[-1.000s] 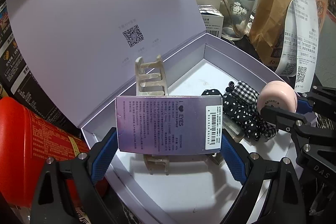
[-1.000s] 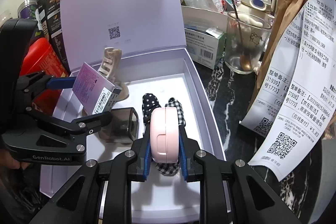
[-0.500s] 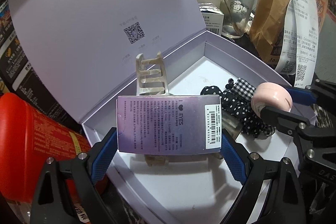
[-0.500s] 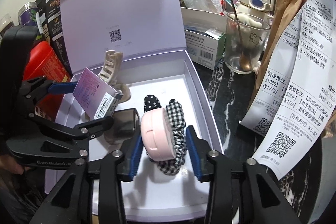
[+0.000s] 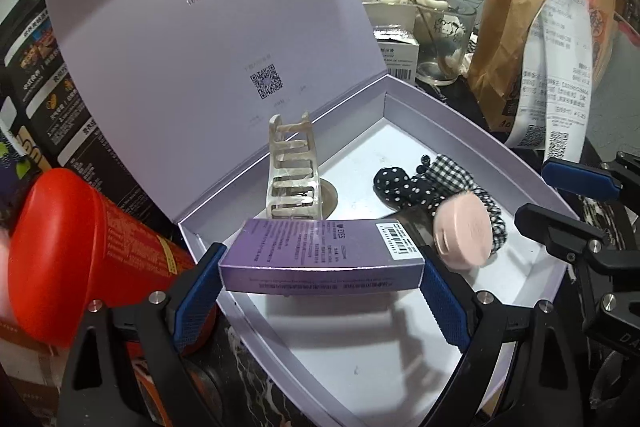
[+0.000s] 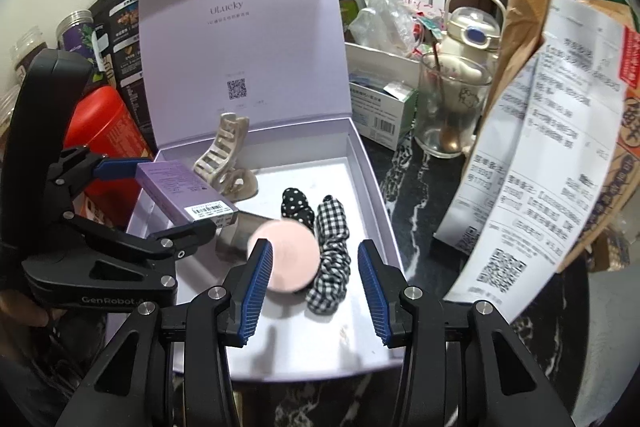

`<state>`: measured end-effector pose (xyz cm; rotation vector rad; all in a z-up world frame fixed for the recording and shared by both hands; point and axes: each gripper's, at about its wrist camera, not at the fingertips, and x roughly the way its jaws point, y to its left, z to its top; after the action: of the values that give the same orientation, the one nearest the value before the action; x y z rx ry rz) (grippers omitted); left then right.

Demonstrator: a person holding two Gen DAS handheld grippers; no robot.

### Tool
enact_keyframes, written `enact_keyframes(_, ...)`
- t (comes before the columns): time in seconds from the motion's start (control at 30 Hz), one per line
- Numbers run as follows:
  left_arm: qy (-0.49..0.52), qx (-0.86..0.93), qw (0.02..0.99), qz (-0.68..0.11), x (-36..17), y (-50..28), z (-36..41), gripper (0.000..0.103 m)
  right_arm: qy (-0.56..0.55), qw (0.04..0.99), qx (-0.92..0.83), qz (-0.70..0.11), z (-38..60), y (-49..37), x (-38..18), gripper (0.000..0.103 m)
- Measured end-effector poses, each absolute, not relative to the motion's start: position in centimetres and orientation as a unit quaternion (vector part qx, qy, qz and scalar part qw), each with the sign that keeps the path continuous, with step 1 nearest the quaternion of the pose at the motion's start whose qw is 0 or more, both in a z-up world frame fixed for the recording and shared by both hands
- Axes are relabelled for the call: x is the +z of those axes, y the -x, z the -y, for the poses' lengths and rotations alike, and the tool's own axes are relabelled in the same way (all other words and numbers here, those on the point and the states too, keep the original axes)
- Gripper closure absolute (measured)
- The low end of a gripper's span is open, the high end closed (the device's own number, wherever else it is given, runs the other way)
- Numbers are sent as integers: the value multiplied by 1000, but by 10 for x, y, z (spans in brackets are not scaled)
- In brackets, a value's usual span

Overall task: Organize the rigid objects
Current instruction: 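Lower the purple card into the box and open the left tool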

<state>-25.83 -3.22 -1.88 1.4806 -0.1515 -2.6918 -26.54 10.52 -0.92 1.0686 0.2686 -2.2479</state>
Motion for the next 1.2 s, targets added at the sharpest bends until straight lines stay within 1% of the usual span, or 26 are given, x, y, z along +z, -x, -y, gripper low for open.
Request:
enact_keyframes(0.1, -477, -877, 34, 49, -13, 254, 29, 10, -402, 313, -855, -97, -112, 261, -2, 57)
enact_keyframes(0.6, -449, -892, 24, 48, 22, 235, 10, 9, -370, 288, -877, -107, -137, 229, 42, 57)
enact_keyframes(0.8, -410, -911, 27, 46, 46, 218, 3, 9, -343, 276, -891, -108, -146, 212, 61, 57)
enact_keyframes(0.9, -389, -920, 24, 44, 61, 208, 0, 9, -327, 272, -898, -109, -152, 202, 72, 49)
enact_keyframes(1.1, -353, -935, 17, 42, 85, 185, -7, 9, -298, 258, -913, -103, -165, 183, 90, 48)
enact_keyframes(1.2, -333, -942, 13, 38, 97, 170, -10, 9, -284, 253, -920, -96, -173, 173, 99, 42)
